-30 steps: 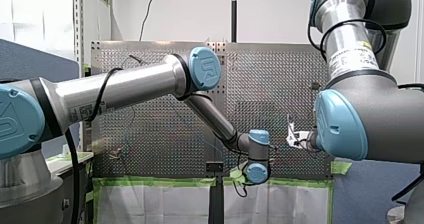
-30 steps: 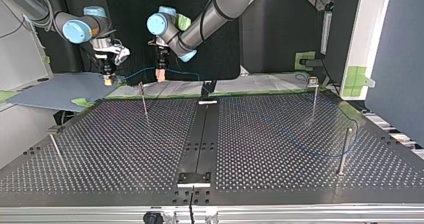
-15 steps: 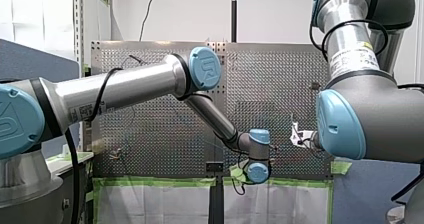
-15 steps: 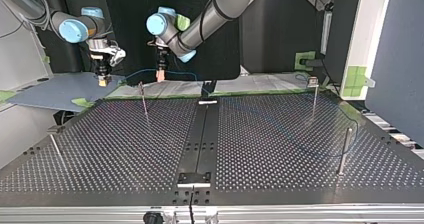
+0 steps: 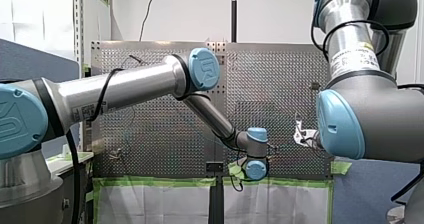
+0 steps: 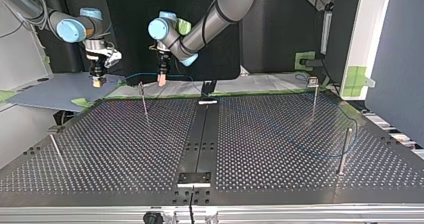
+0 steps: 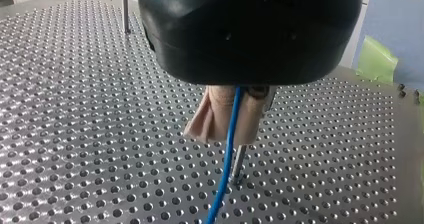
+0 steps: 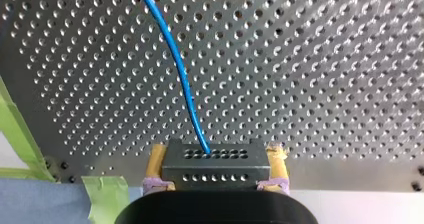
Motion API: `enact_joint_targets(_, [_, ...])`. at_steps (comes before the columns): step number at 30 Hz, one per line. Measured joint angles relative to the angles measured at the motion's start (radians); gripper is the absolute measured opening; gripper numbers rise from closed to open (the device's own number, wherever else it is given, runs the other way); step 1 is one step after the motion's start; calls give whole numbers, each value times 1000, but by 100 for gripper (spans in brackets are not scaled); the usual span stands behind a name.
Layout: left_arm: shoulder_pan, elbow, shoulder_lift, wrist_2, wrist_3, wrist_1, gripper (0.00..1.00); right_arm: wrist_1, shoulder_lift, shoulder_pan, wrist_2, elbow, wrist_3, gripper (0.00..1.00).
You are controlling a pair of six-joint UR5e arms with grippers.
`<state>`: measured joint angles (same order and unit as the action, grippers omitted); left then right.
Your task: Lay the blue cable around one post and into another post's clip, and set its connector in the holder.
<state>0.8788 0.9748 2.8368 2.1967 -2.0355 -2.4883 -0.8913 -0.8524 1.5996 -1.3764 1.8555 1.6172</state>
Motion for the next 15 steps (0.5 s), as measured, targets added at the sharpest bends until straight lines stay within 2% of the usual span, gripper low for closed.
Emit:
enact_joint_targets(7, [-5, -2, 0, -12, 0, 0, 0, 7, 15, -5, -3, -8, 2, 0])
enact_joint_targets(15, [-10, -7, 0, -17, 3, 0, 0, 52, 53, 1, -6, -46, -8, 0])
